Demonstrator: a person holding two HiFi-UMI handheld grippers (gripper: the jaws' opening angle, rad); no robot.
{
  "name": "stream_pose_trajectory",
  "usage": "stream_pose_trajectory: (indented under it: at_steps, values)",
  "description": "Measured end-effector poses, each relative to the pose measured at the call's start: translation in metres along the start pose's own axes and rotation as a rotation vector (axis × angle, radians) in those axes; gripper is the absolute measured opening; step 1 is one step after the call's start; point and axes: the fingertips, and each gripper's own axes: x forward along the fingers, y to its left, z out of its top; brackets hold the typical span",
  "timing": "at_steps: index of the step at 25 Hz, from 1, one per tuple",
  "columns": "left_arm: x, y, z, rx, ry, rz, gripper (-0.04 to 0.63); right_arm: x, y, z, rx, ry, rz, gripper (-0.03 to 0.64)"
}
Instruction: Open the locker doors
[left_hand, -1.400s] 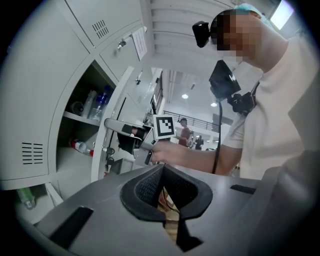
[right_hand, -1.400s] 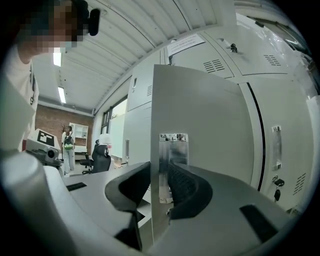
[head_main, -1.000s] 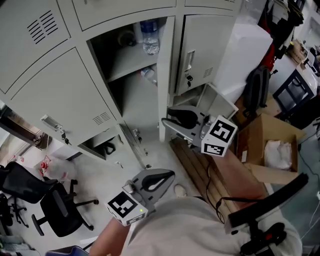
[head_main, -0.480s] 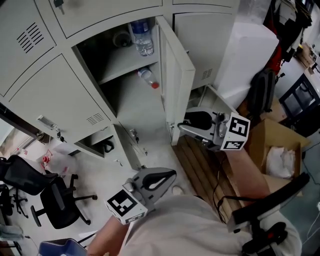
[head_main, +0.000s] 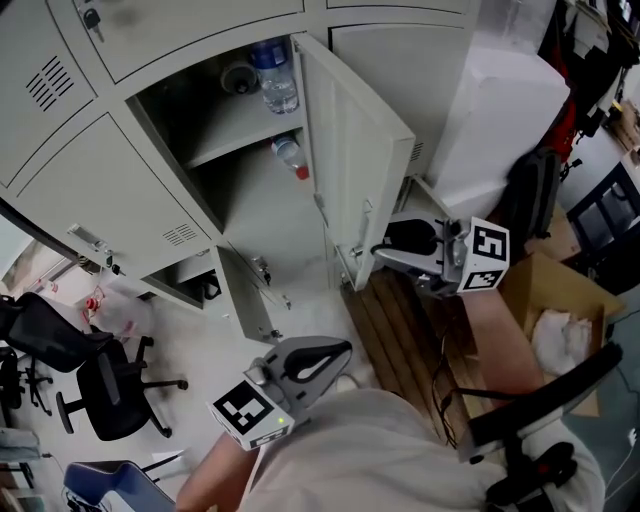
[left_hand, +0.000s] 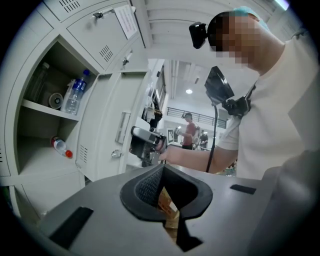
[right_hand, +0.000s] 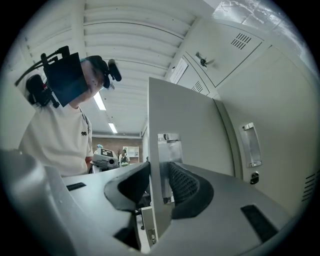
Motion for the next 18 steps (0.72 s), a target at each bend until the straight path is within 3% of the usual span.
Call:
stream_pose_trajectory:
  at_steps: [18]
  values:
    - [0.03, -0.009, -0.01, -0.032, 0.032, 0.046, 0.011, -0.037, -0.017, 0.005, 0.033, -0.057, 0.026, 0.107]
